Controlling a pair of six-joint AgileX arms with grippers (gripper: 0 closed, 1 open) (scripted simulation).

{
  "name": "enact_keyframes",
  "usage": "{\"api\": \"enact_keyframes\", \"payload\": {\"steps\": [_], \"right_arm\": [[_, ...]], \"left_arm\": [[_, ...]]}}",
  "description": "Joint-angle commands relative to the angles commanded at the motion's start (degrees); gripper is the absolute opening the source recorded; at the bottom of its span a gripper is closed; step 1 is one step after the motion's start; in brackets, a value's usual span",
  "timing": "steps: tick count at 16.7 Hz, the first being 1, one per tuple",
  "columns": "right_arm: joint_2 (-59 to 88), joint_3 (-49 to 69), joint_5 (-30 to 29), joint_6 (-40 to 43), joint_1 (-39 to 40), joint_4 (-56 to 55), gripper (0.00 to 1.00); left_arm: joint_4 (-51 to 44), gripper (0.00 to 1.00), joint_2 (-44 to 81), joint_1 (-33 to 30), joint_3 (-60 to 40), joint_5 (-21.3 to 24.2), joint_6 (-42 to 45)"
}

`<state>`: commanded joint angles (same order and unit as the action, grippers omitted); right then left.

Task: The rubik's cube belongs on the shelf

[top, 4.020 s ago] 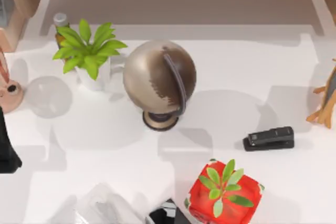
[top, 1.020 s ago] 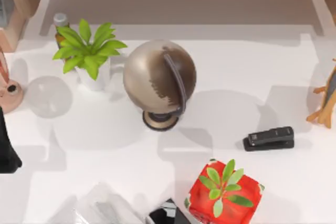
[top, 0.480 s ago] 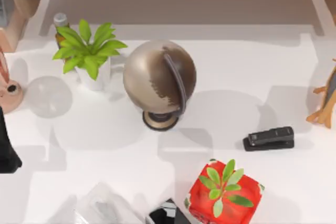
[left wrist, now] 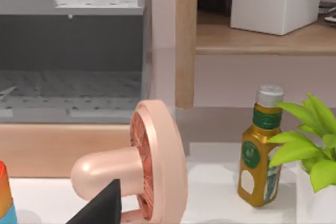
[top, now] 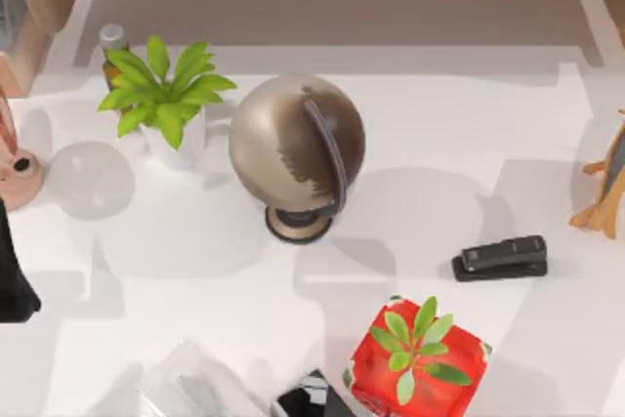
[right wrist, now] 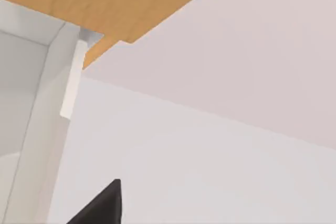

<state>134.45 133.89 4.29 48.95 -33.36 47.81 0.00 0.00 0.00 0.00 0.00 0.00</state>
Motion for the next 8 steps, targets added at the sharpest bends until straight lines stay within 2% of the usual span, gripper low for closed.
{"api": "enact_keyframes", "payload": {"steps": [4,8], "right_arm": [[2.3,3.2,1.2,-7.7,6.3,18.9,1.0],[5.3,3.8,2.0,-12.7,9.4,28.9,1.0]], "left_arm": [[0.0,1.0,0.0,0.0,0.0,0.0,0.0],[0.0,1.0,0.0,0.0,0.0,0.0,0.0]]}}
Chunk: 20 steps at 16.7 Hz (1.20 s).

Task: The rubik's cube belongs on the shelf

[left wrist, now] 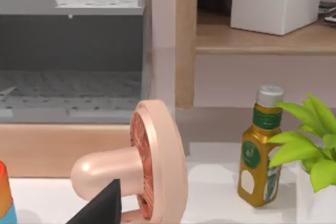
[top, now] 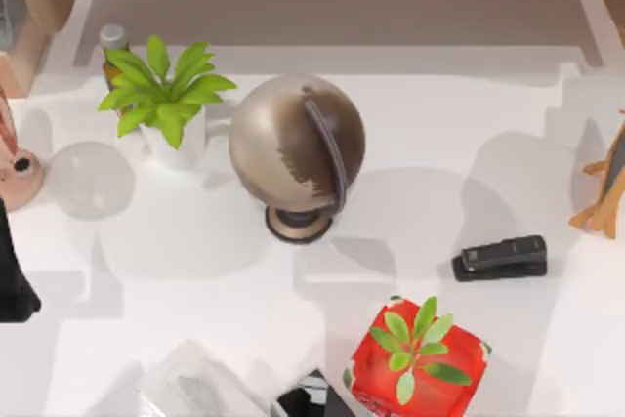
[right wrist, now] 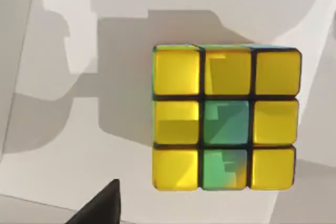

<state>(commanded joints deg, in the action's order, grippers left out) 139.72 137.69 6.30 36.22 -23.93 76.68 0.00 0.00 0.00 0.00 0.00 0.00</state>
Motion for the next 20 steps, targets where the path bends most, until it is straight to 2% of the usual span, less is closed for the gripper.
{"api": "enact_keyframes", "payload": {"steps": [14,20], "right_arm": [[-1.4,-0.8,0.3,0.3,-0.9,2.7,1.0],[2.3,-4.2,0.0,-1.7,1.2,-4.7,1.0]], "left_arm": [[0.0,1.0,0.0,0.0,0.0,0.0,0.0],[0.0,1.0,0.0,0.0,0.0,0.0,0.0]]}}
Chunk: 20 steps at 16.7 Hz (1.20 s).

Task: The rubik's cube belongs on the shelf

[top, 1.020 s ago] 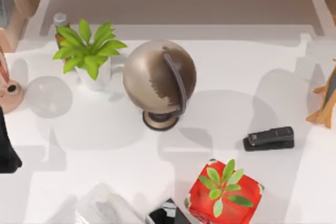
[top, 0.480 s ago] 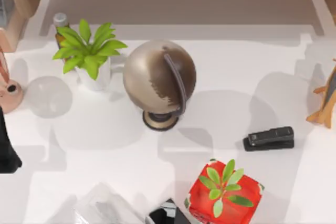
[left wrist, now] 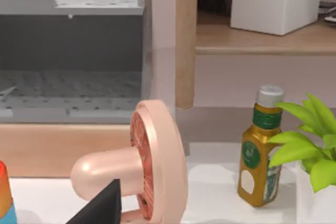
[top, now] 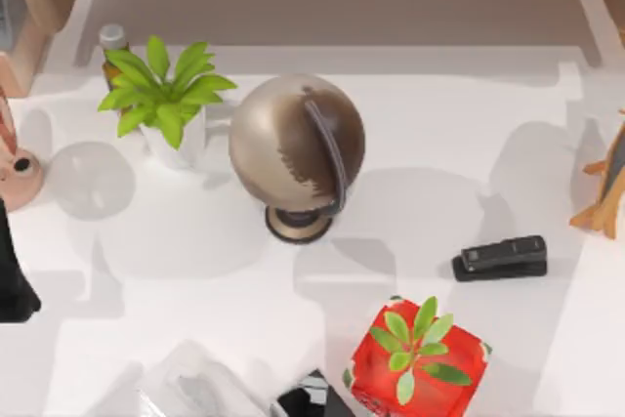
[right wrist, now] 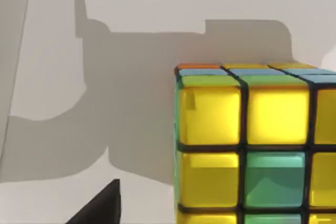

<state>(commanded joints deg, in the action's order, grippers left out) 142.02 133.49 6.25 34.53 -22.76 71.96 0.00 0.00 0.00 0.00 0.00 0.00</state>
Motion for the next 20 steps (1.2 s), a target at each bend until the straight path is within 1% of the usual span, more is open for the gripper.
{"api": "enact_keyframes", "payload": {"steps": [3,8,20], "right_arm": [[2.2,-1.5,-0.1,-0.4,0.4,-3.6,1.0],[2.5,-1.6,-0.1,-0.4,0.4,-4.0,1.0],[2.5,-1.6,-0.1,-0.4,0.4,-4.0,0.1]], "left_arm": [[0.0,1.0,0.0,0.0,0.0,0.0,0.0],[0.0,1.0,0.0,0.0,0.0,0.0,0.0],[0.0,1.0,0.0,0.0,0.0,0.0,0.0]]}}
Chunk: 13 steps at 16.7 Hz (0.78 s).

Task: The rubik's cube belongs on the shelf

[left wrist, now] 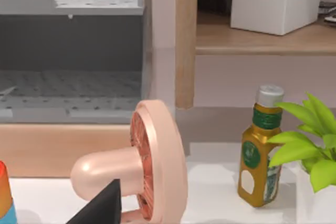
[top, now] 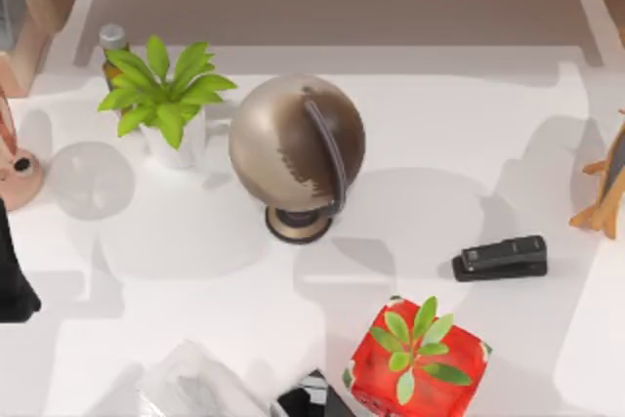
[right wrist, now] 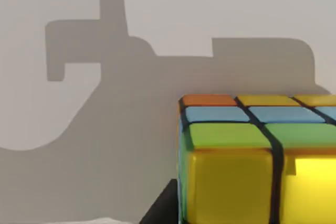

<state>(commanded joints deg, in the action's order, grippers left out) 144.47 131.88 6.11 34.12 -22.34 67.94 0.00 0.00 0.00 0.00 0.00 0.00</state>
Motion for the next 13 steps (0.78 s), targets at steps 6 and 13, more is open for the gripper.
{"api": "enact_keyframes", "payload": {"steps": [6,13], "right_arm": [[0.0,0.0,0.0,0.0,0.0,0.0,0.0],[0.3,1.9,0.0,0.0,-0.2,1.6,0.0]], "left_arm": [[0.0,1.0,0.0,0.0,0.0,0.0,0.0],[0.0,1.0,0.0,0.0,0.0,0.0,0.0]]}}
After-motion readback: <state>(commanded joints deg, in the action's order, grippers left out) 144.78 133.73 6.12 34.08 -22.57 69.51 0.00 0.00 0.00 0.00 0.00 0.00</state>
